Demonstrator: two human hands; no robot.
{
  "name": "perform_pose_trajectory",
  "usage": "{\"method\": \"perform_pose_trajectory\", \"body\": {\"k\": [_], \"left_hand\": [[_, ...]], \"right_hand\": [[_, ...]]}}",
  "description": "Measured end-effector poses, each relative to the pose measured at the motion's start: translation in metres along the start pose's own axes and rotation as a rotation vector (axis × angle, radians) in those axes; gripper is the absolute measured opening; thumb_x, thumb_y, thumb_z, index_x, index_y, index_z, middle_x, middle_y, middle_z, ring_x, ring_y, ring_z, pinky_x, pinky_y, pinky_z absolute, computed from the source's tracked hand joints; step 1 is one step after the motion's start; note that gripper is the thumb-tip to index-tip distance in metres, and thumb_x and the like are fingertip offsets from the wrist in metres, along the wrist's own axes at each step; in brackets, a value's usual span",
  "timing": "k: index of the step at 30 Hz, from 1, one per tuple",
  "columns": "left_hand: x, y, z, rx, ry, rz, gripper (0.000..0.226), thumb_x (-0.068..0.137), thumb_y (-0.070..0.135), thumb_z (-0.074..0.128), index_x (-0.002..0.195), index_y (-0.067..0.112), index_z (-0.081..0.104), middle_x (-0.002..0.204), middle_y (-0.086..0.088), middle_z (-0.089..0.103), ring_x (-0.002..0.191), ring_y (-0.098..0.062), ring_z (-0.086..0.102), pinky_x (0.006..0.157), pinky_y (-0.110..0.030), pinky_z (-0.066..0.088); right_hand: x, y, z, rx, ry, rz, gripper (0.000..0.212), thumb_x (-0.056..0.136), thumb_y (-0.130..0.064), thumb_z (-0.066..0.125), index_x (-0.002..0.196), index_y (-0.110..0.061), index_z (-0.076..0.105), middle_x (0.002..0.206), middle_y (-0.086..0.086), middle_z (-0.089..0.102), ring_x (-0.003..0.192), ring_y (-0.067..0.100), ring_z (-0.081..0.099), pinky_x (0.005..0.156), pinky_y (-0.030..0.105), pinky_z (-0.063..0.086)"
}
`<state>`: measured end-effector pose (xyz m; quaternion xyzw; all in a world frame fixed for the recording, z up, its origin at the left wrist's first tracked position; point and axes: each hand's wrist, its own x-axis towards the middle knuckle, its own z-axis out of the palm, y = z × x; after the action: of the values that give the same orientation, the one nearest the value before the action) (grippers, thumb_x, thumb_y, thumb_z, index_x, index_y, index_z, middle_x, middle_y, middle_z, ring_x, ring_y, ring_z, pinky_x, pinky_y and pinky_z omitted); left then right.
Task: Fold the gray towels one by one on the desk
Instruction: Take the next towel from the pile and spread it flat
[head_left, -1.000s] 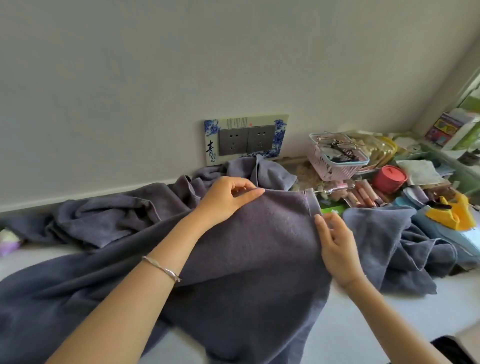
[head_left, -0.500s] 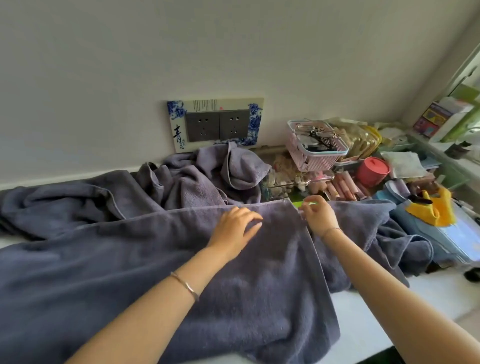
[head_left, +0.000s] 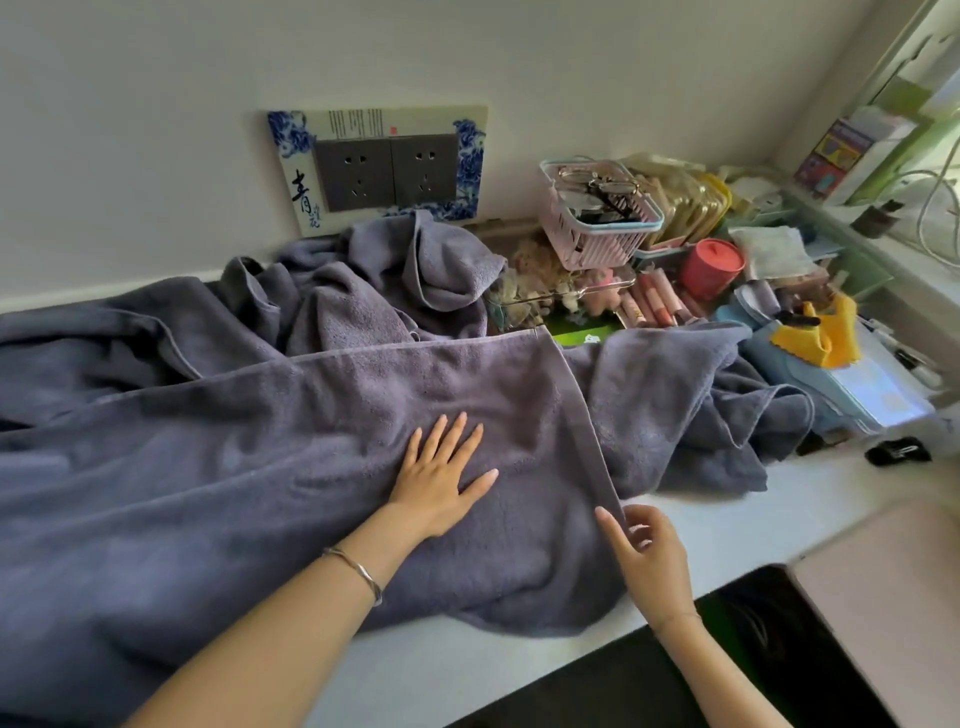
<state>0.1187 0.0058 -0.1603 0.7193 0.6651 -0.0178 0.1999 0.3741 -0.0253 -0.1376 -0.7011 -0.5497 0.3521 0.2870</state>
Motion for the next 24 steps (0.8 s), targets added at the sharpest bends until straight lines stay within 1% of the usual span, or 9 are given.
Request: {"method": "perform_pose_trajectory", "body": {"k": [3,5,6,8,12,14,17,20,24], "left_hand": [[-0.002,0.0,-0.002,-0.013,-0.072,-0.011,0.067,0.093,0.063,0.008,0.149,0.032,-0.013,0.154,0.008,-0.026,0.141,-0.014,-0.026,0.115,-0.04,-0.016],[-0.002,0.003,-0.003,-0.019,-0.089,-0.005,0.065,0.095,0.062,0.01,0.149,0.033,-0.013,0.154,0.008,-0.026,0.141,-0.014,-0.026,0.116,-0.04,-0.016],[-0.001,0.004,-0.003,-0.031,-0.09,-0.007,0.065,0.095,0.061,0.01,0.149,0.033,-0.013,0.154,0.008,-0.025,0.142,-0.014,-0.025,0.116,-0.04,-0.016],[-0.001,0.007,-0.002,-0.039,-0.082,-0.009,0.064,0.095,0.061,0.009,0.149,0.033,-0.013,0.154,0.007,-0.026,0.141,-0.015,-0.026,0.115,-0.041,-0.017],[0.0,0.011,0.0,0.002,-0.047,-0.007,0.065,0.094,0.061,0.006,0.148,0.032,-0.017,0.153,0.006,-0.03,0.14,-0.016,-0.029,0.114,-0.042,-0.018],[-0.003,0.013,-0.004,-0.042,-0.046,0.021,0.063,0.095,0.059,0.008,0.147,0.033,-0.017,0.154,0.006,-0.028,0.14,-0.014,-0.028,0.115,-0.04,-0.018],[-0.026,0.007,-0.012,-0.109,0.033,0.095,0.062,0.093,0.06,0.005,0.145,0.036,-0.017,0.154,0.009,-0.025,0.141,-0.01,-0.026,0.116,-0.037,-0.016],[-0.075,-0.018,-0.011,-0.099,0.145,0.086,0.072,0.078,0.072,-0.013,0.142,0.041,-0.019,0.152,0.013,-0.025,0.14,-0.008,-0.026,0.115,-0.034,-0.017],[-0.143,-0.074,0.005,-0.022,0.229,-0.135,0.09,0.072,0.075,-0.024,0.148,0.032,-0.003,0.157,0.008,-0.007,0.147,-0.019,-0.006,0.116,-0.04,-0.008]], "right_hand": [[-0.006,-0.006,-0.005,0.084,-0.122,0.015,0.031,0.09,-0.031,0.06,0.074,-0.005,0.058,0.069,0.009,0.062,0.067,0.022,0.057,0.063,0.024,0.049],[-0.006,-0.017,-0.023,0.211,-0.069,0.012,0.031,0.093,-0.032,0.055,0.077,-0.004,0.056,0.072,0.018,0.063,0.067,0.021,0.058,0.065,0.032,0.051],[-0.003,-0.022,-0.034,0.217,-0.016,-0.001,0.029,0.093,-0.03,0.055,0.078,-0.006,0.057,0.072,0.014,0.063,0.066,0.017,0.057,0.064,0.027,0.05],[0.01,-0.021,-0.055,0.124,0.103,-0.049,0.023,0.091,-0.028,0.059,0.078,-0.009,0.062,0.071,0.001,0.063,0.067,0.011,0.057,0.063,0.019,0.045],[0.024,0.0,-0.058,-0.151,0.201,0.008,0.023,0.085,-0.036,0.067,0.077,-0.015,0.059,0.07,-0.001,0.061,0.071,0.022,0.059,0.063,0.028,0.039],[0.016,0.006,-0.047,-0.2,0.228,0.028,0.02,0.088,-0.033,0.064,0.084,-0.014,0.056,0.078,0.002,0.062,0.075,0.026,0.058,0.064,0.03,0.038],[-0.009,0.01,-0.027,-0.286,0.378,-0.228,0.018,0.087,-0.017,0.065,0.1,-0.007,0.059,0.105,0.011,0.06,0.095,0.028,0.055,0.081,0.037,0.044],[-0.05,0.006,0.014,-0.289,0.243,-0.448,0.027,0.085,-0.01,0.067,0.111,-0.01,0.06,0.122,0.007,0.055,0.113,0.027,0.052,0.096,0.04,0.042],[-0.089,-0.023,0.084,-0.351,-0.063,-0.627,0.036,0.096,-0.031,0.049,0.131,-0.023,0.052,0.148,-0.002,0.039,0.138,0.018,0.031,0.113,0.033,0.023]]}}
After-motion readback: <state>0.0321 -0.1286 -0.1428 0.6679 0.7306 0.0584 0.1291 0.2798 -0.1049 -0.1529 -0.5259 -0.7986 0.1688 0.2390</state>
